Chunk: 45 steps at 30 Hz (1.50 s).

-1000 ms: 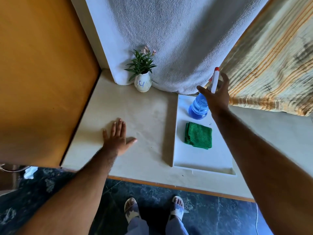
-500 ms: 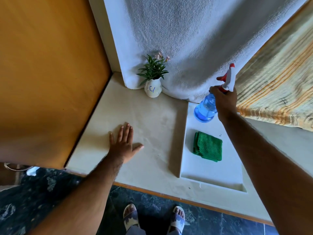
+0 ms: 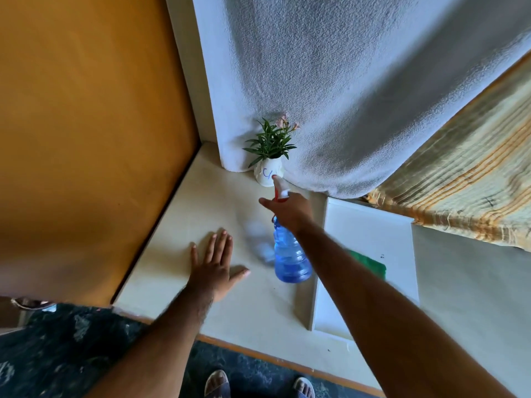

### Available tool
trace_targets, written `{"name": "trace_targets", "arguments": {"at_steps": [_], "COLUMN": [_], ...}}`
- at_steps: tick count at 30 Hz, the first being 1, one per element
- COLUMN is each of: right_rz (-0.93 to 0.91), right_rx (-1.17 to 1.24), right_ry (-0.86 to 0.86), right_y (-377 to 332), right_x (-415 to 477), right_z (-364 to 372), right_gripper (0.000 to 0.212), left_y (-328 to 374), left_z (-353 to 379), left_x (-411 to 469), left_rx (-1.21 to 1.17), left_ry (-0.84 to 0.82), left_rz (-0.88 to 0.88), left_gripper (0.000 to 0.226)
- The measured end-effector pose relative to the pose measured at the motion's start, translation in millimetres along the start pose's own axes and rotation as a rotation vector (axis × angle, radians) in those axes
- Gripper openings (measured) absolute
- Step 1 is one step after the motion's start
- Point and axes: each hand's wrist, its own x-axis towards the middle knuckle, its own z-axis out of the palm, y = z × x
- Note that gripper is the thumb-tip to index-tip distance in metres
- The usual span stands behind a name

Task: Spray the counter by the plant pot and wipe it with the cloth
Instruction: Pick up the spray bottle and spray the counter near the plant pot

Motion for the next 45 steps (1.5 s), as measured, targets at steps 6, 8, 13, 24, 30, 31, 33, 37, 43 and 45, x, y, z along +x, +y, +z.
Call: {"name": "trace_targets", "arguments": {"at_steps": [6,8,13,24,30,31,33,37,43,45], "right_rz": [0.1,0.101,0.112,0.129,0.061,0.047,-0.001,-0.148,-0.279,-0.316], "right_rx": [0.01,-0.043,-0.02,0.012,0.275,0.363,0.478,0.624,0.517,0.483], "right_ry": [0.081,0.069,0.099,0.112,0.416,0.478,0.586,0.676,0.823,0.819], "right_y": [-5.0,-7.8,-14.0,-6.7,1.5,2.4,3.1,6.4,54.7,71.2], "right_x": [15.8,17.4,21.3,16.3,3.2,1.8,0.2,0.2,0.0,3.1], "right_z": [8.9,7.5,6.2,3.6,-39.4,-51.8,-77.3,-121.9,-145.9,-147.3], "right_gripper": [0.043,0.04,0.039,0.025,0.006,0.003,0.005,0.022,0.027,0.028], "left_y": [1.3,1.5,0.0,-0.1,0.0,0.5,1.1,-0.8,-1.9,-2.3], "left_z": [-1.0,-0.7,2.2,2.1,0.0,0.0,-0.8,-0.8,2.3,3.2], "left_x": [-3.0,-3.3,-2.8,-2.6,-4.6,-4.4,-3.4,-1.5,-0.1,0.7], "left_rx": [-0.009,-0.002,-0.01,0.0,0.016,0.021,0.023,0.026,0.038,0.029], "left_ry": [0.036,0.038,0.054,0.042,0.044,0.039,0.029,0.01,0.031,0.035], "left_rz": [0.008,0.009,0.01,0.011,0.013,0.013,0.017,0.017,0.011,0.014], "left_gripper": [0.099,0.099,0.1,0.1,0.101,0.101,0.101,0.103,0.109,0.11]}}
